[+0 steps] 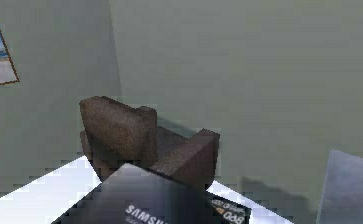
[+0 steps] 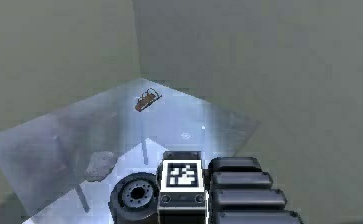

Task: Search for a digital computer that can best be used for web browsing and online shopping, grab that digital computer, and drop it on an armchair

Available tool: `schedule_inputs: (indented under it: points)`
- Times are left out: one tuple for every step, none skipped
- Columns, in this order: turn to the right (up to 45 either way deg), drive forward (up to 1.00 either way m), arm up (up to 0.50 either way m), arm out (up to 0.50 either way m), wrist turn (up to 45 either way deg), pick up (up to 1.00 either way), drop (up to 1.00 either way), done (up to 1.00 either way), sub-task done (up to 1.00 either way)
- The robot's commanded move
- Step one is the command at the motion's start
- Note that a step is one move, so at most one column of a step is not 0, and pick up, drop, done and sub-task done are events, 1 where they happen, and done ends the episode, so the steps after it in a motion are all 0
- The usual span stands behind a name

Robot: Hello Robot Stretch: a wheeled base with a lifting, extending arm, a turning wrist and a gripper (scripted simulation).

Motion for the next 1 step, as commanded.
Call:
schedule_inputs:
  points:
    - [-45.0,0.00,0.00,0.00,0.0,0.00,0.00,0.00,0.00]
